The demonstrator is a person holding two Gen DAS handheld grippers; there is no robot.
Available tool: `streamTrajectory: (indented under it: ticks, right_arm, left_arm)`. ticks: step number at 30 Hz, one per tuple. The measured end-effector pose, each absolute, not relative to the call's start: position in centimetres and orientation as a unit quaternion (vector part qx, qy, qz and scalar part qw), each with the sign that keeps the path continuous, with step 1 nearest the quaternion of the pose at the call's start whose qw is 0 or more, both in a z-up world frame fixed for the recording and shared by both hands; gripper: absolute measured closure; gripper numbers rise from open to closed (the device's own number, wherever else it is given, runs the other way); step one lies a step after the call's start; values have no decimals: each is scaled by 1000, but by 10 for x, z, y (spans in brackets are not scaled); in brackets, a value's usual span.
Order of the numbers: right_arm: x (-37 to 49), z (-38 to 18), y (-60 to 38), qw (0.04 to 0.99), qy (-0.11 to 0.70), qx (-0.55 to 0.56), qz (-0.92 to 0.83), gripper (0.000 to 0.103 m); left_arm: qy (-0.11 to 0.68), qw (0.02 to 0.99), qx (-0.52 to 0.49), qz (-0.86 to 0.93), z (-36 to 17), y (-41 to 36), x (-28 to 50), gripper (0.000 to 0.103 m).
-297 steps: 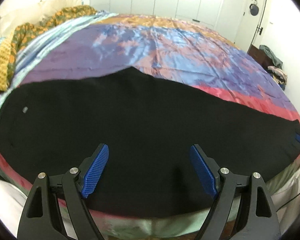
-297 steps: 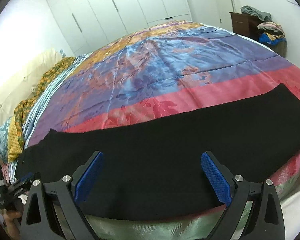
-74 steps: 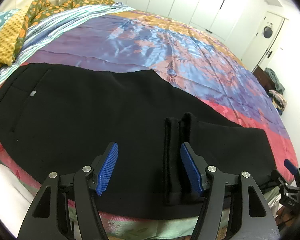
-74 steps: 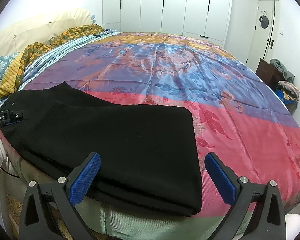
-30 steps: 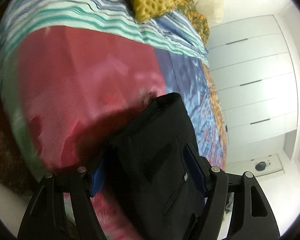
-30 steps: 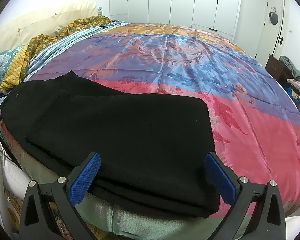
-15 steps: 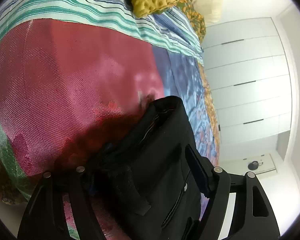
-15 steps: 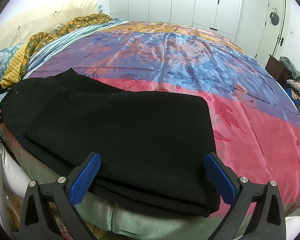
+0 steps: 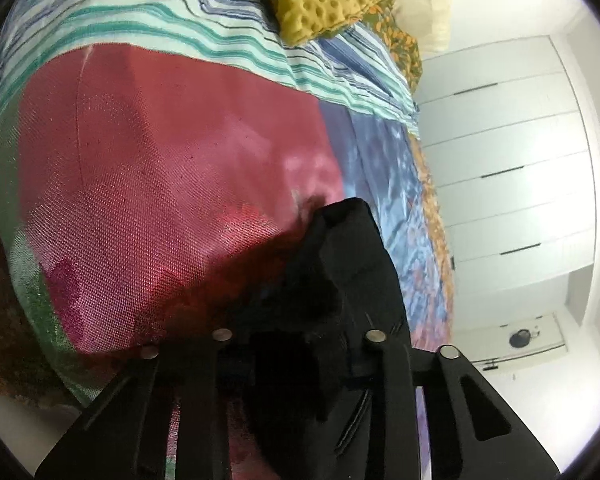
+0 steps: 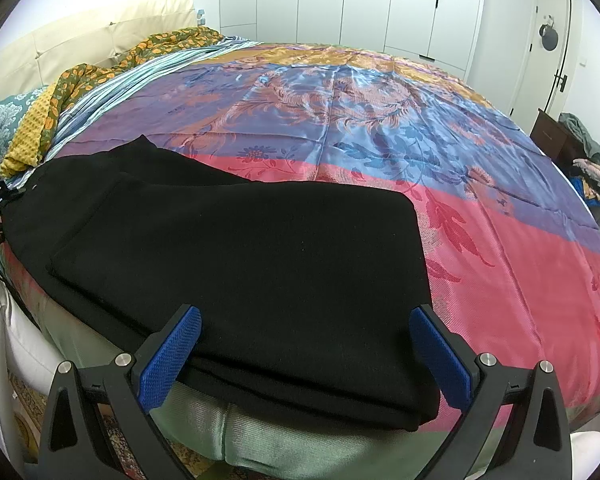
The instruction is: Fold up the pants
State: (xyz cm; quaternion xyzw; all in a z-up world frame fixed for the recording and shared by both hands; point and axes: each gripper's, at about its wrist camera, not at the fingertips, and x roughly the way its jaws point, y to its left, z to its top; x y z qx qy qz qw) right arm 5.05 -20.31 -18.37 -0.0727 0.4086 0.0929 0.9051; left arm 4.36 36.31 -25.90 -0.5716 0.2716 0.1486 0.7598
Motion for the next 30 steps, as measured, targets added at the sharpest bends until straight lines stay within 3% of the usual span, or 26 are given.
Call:
streamTrajectory:
  ticks: [8, 16, 23, 30]
  right_arm:
    - [51, -184, -206, 906, 409, -68, 89, 0]
    - [55, -183, -213, 906, 412, -45, 88, 0]
    - [51, -174, -217, 913, 396, -30, 92, 0]
    - [44, -147, -247, 937, 345, 26, 53, 0]
  left_arm:
    - [290, 810, -473, 188, -205, 331, 34, 82]
    - [260, 844, -452, 125, -142, 299, 41, 82]
    - [269, 906, -325, 27, -58, 196, 87, 83]
    - [328, 913, -225, -90, -48, 54, 125, 83]
